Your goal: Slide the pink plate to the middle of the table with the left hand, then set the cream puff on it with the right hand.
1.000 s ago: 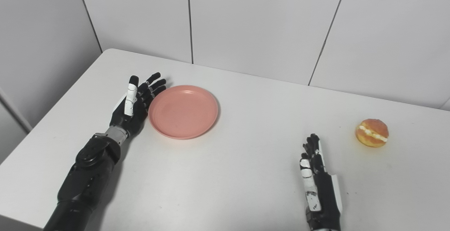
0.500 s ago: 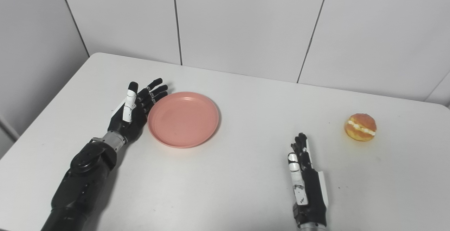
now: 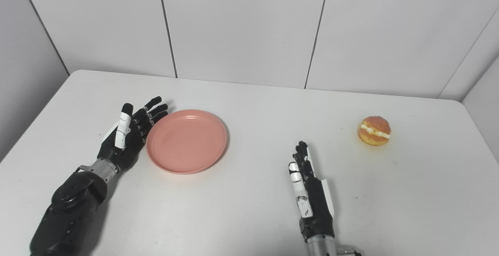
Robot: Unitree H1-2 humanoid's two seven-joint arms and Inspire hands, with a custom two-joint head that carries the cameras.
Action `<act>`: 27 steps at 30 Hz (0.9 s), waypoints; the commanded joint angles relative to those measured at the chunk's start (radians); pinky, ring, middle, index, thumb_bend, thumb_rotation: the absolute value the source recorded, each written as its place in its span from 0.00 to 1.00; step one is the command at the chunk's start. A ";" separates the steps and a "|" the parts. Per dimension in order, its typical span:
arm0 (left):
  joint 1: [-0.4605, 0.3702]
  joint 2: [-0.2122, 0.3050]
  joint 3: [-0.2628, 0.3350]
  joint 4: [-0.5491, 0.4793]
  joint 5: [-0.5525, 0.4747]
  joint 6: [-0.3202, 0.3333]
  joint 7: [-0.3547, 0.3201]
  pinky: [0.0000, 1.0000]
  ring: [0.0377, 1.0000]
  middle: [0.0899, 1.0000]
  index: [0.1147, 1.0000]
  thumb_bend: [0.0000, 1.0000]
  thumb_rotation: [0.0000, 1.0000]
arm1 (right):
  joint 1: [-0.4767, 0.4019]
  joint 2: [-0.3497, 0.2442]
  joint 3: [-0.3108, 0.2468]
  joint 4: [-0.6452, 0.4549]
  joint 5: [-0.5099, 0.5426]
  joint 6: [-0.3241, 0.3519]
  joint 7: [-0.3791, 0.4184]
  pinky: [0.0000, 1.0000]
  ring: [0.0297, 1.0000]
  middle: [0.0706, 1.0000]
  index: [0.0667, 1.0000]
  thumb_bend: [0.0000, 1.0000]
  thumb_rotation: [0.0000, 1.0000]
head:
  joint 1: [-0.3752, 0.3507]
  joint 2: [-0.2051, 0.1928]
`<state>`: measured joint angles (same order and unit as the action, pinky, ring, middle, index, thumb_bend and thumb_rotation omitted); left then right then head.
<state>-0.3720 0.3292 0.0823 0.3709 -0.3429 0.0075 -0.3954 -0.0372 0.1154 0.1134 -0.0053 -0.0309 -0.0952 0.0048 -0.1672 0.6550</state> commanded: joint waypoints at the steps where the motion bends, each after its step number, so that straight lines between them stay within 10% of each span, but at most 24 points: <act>1: 0.006 0.004 -0.022 -0.016 0.016 0.000 -0.038 0.94 0.93 0.91 0.90 0.88 1.00 | -0.027 0.017 -0.002 -0.023 -0.007 0.000 -0.012 1.00 1.00 1.00 1.00 0.63 0.91 | -0.005 -0.002; 27: 0.113 -0.076 -0.128 -0.216 0.049 0.064 -0.012 0.93 0.94 0.92 0.90 0.89 1.00 | -0.046 0.011 -0.024 -0.034 0.015 0.015 -0.017 1.00 1.00 1.00 1.00 0.61 0.88 | -0.010 0.020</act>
<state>-0.2680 0.2647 -0.0244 0.1798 -0.3161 0.0606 -0.3957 -0.0557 0.1230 0.0898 -0.0080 -0.0257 -0.0716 -0.0152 -0.1779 0.6750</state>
